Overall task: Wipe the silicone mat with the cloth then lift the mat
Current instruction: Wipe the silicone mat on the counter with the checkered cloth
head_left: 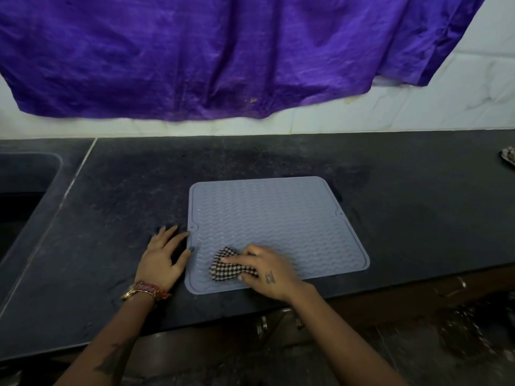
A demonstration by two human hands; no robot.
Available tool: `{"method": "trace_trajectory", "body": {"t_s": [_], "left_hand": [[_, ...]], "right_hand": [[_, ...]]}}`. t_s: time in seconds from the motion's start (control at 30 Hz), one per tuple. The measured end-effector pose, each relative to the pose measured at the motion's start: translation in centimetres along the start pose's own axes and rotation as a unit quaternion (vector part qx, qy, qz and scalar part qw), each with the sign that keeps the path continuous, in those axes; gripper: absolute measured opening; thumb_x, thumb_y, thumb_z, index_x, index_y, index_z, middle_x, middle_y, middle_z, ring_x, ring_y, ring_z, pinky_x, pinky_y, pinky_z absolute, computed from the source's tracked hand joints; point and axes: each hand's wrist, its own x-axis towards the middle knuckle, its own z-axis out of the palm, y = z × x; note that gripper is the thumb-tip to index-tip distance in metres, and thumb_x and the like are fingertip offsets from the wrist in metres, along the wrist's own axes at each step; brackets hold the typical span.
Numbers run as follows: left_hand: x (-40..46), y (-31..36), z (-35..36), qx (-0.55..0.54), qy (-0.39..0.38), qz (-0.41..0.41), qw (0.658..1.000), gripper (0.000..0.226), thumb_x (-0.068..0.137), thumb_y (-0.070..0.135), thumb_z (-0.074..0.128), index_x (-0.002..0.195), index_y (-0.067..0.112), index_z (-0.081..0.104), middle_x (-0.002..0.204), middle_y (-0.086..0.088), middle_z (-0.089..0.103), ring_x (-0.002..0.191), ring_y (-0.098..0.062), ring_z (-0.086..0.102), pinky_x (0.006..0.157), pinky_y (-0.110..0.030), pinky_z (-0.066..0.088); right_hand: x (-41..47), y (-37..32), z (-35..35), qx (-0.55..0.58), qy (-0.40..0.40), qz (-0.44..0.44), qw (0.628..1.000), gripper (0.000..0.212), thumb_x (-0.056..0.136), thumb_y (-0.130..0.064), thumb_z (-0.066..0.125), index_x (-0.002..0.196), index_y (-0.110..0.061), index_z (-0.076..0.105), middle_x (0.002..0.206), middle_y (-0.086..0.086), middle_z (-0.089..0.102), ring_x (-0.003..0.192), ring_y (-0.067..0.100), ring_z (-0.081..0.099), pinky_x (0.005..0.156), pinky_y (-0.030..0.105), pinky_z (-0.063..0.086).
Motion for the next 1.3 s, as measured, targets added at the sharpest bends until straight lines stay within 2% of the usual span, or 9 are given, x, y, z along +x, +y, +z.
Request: {"method": "trace_trajectory", "body": {"t_s": [0.33,0.57,0.77,0.9,0.97,1.03,1.13,1.23,1.3], "left_hand": [[-0.1,0.6,-0.2,0.032,-0.008,-0.006,0.999,0.077,0.073,0.065,0.028,0.128,0.019,0.056,0.144,-0.011,0.042,0.14,-0.03,0.026,0.117,-0.044,0.015],[-0.1,0.8,-0.3,0.031,-0.012,-0.01,0.999,0.076,0.074,0.064,0.03,0.127,0.018,0.057,0.142,-0.014,0.044,0.139,-0.032,0.027,0.116,-0.046,0.017],[-0.2,1.0,-0.4,0.044,-0.015,-0.014,0.999,0.075,0.074,0.064,0.03,0.126,0.018,0.058,0.142,-0.013,0.045,0.139,-0.032,0.027,0.116,-0.046,0.018],[-0.1,1.5,-0.7,0.051,-0.008,-0.018,0.998,0.075,0.073,0.062,0.027,0.121,0.016,0.062,0.142,-0.013,0.044,0.139,-0.033,0.027,0.117,-0.044,0.014],[0.3,1.8,-0.8,0.056,-0.002,-0.023,0.998,0.073,0.074,0.06,0.026,0.116,0.014,0.065,0.142,-0.014,0.045,0.139,-0.034,0.027,0.117,-0.045,0.014],[1.0,2.1,-0.9,0.07,-0.003,-0.023,0.997,0.064,0.077,0.054,0.032,0.108,0.011,0.068,0.141,-0.014,0.045,0.138,-0.035,0.027,0.117,-0.046,0.015],[2.2,2.5,-0.6,0.084,-0.012,-0.024,0.996,0.048,0.078,0.041,0.042,0.099,0.006,0.067,0.14,-0.015,0.046,0.138,-0.036,0.027,0.116,-0.046,0.015],[2.6,2.7,0.2,0.079,-0.009,-0.03,0.996,0.043,0.079,0.039,0.043,0.095,0.006,0.064,0.136,-0.014,0.051,0.136,-0.036,0.032,0.116,-0.046,0.016],[2.3,2.5,0.8,0.069,-0.005,-0.04,0.997,0.045,0.081,0.038,0.042,0.103,0.005,0.062,0.133,-0.015,0.054,0.135,-0.034,0.035,0.117,-0.045,0.016]], "right_hand": [[-7.8,8.8,-4.2,-0.039,0.089,0.125,0.987,0.046,0.09,-0.021,0.056,0.132,-0.039,0.046,0.115,-0.001,0.051,0.105,0.017,0.045,0.086,0.021,0.034],[-11.3,12.8,-5.8,-0.078,0.176,0.216,0.957,0.048,0.085,-0.01,0.063,0.129,-0.027,0.054,0.108,0.01,0.056,0.092,0.025,0.049,0.077,0.035,0.044],[-11.9,14.8,-6.8,-0.074,0.169,0.294,0.938,0.047,0.088,-0.014,0.059,0.133,-0.024,0.049,0.115,0.013,0.052,0.1,0.028,0.048,0.08,0.037,0.044],[-9.9,13.9,-8.1,0.058,0.26,0.35,0.898,0.044,0.09,-0.018,0.057,0.133,-0.02,0.048,0.12,0.013,0.054,0.109,0.031,0.053,0.087,0.036,0.043],[-8.5,12.9,-8.9,0.187,0.303,0.383,0.852,0.049,0.09,-0.02,0.057,0.137,-0.018,0.042,0.13,0.009,0.052,0.116,0.027,0.05,0.097,0.041,0.043],[-7.4,11.7,-9.6,0.376,0.317,0.37,0.788,0.053,0.089,-0.016,0.059,0.138,-0.018,0.04,0.125,0.002,0.054,0.108,0.017,0.054,0.089,0.034,0.048],[-6.2,10.6,-10.4,0.535,0.255,0.328,0.736,0.034,0.09,-0.01,0.056,0.124,-0.013,0.054,0.109,0.002,0.064,0.092,0.013,0.061,0.071,0.026,0.049],[-5.4,10.0,-10.3,0.628,0.192,0.278,0.701,0.027,0.091,-0.006,0.051,0.115,-0.01,0.059,0.107,0.006,0.067,0.092,0.017,0.065,0.073,0.03,0.054],[-4.9,9.3,-10.0,0.641,0.157,0.245,0.71,0.028,0.09,-0.004,0.049,0.114,-0.013,0.059,0.104,0.003,0.069,0.09,0.015,0.066,0.073,0.027,0.056]]}}
